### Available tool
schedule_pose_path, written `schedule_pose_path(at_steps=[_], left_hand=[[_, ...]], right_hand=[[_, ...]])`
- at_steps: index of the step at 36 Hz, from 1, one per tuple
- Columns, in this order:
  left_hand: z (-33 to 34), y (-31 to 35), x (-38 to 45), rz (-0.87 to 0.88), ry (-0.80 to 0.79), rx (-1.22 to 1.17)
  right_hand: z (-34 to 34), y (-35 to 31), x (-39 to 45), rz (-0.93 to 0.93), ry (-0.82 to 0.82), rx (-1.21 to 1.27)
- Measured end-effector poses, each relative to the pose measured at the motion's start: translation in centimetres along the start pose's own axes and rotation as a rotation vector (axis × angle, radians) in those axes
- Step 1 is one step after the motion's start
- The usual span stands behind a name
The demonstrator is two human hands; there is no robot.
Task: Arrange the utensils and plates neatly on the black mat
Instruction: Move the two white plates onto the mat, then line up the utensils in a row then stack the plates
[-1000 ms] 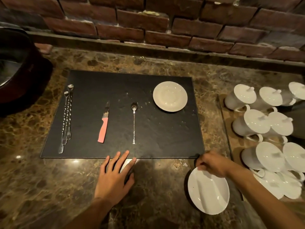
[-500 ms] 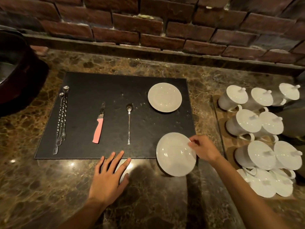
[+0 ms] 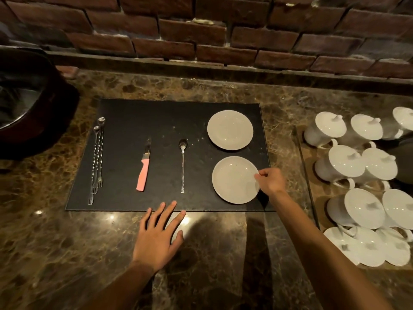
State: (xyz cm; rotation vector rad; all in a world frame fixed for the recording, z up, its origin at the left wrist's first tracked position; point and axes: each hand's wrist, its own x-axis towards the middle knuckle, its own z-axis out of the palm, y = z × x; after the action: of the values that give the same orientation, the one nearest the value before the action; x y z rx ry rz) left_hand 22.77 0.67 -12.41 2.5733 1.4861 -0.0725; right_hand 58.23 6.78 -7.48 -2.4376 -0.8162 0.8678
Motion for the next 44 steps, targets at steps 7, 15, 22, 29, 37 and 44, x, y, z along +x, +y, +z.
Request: schedule_pose_path(at_steps=[7,15,22,29,37,44], left_hand=[[0.5,-0.2,0.1,0.006,0.039,0.000],[-0.4,0.1,-0.3,0.000,0.027,-0.061],[-3.1,0.4,-0.4,-0.046,-0.128,-0.245],[-7.5,-4.1,-1.5,-0.125,-0.064,-0.462],[-10.6,-16.5,-5.5,-0.327,0.143,-0.358],[-11.0,-26.8,-4.9,-0.328,0.149,-0.280]], right_hand=[[-0.1,-0.3,-0.1,-0.054,-0.005,-0.076],[-2.0,0.1,-3.1,-0.102,0.081,-0.081],[-3.1,-1.4,-8.7,-0.301,0.080,-0.010],[0.4,-5.6,-13.9,-0.160,-0.142,0.120],[8.4,-10.8,-19.5,-0.141,-0.309,0.205],[16.3,-16.6,-22.8,-0.135,-0.319,0.247]])
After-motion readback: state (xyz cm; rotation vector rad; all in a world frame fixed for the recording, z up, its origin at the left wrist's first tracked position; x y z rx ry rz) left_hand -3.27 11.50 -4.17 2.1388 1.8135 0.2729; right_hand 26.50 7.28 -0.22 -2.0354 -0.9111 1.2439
